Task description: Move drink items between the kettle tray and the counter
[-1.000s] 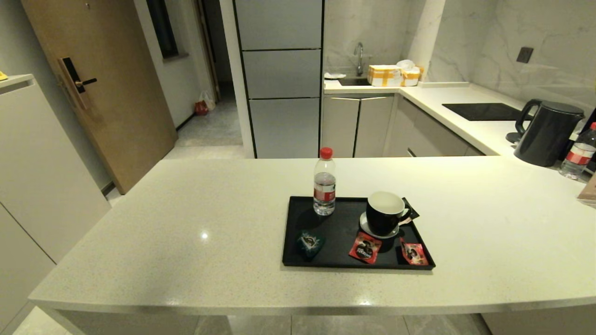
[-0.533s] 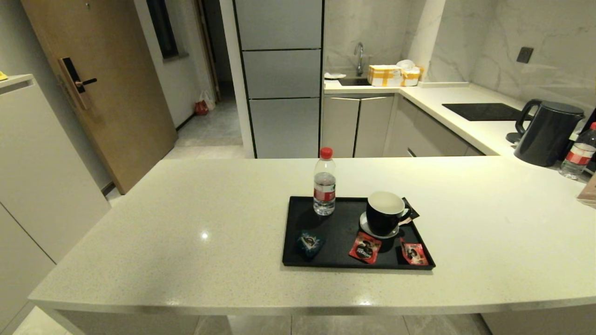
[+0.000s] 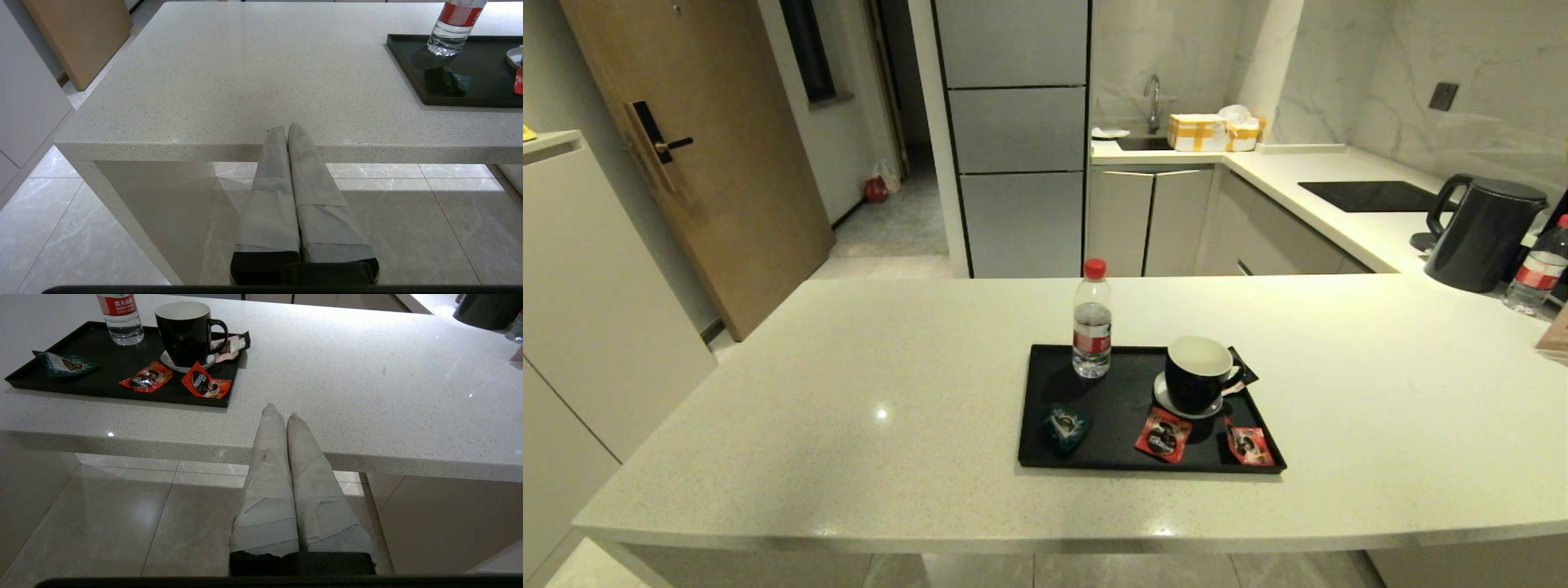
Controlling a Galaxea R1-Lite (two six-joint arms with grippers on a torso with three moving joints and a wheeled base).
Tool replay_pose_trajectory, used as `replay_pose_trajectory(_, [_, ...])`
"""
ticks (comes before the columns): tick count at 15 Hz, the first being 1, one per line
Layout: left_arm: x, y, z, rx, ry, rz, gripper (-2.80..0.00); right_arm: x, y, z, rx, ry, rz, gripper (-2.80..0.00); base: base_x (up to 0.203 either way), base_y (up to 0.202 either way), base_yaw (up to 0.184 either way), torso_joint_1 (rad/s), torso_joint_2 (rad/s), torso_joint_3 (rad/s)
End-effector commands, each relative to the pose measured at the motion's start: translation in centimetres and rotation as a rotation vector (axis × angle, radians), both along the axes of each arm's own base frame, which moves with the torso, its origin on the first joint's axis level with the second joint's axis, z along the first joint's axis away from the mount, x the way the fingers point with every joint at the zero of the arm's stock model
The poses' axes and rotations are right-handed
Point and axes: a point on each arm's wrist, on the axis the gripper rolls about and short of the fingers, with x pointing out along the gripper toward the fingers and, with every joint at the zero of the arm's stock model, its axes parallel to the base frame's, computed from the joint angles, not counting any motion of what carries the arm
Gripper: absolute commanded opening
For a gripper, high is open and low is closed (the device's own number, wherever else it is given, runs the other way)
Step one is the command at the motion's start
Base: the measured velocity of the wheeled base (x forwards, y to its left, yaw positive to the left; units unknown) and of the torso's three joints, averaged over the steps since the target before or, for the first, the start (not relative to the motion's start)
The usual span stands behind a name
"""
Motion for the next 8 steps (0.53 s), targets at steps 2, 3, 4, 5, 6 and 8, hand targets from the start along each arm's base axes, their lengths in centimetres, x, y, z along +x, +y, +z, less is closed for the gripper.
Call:
replay_pose_trajectory(2, [0.01,0.00,0.00,-0.001,0.002,0.001,-2.80,0.02,0.00,-0.09,-0.001,0.003,0.000,-2.80,0.000,0.000,0.000,0.000,0.00,0.000])
replay_pose_trajectory(3, [0.01,0.00,0.00,-0.001,0.002,0.001,-2.80,0.02,0.00,-0.09,-0.001,0.003,0.000,-2.80,0.000,0.000,0.000,0.000,0.00,0.000])
replay_pose_trajectory(4, [0.01,0.00,0.00,-0.001,0.002,0.001,-2.80,0.02,0.00,-0.09,-0.001,0.003,0.000,-2.80,0.000,0.000,0.000,0.000,0.00,0.000])
replay_pose_trajectory(5, [0.01,0.00,0.00,-0.001,0.002,0.000,-2.80,0.02,0.00,-0.09,-0.001,0.003,0.000,-2.80,0.000,0.000,0.000,0.000,0.00,0.000])
replay_pose_trajectory(6, [0.01,0.00,0.00,-0.001,0.002,0.000,-2.80,0.02,0.00,-0.09,-0.001,0.003,0.000,-2.80,0.000,0.000,0.000,0.000,0.00,0.000])
replay_pose_trajectory(8, [0.01,0.00,0.00,-0.001,0.002,0.000,-2.80,0.02,0.00,-0.09,-0.001,0.003,0.000,-2.80,0.000,0.000,0.000,0.000,0.00,0.000])
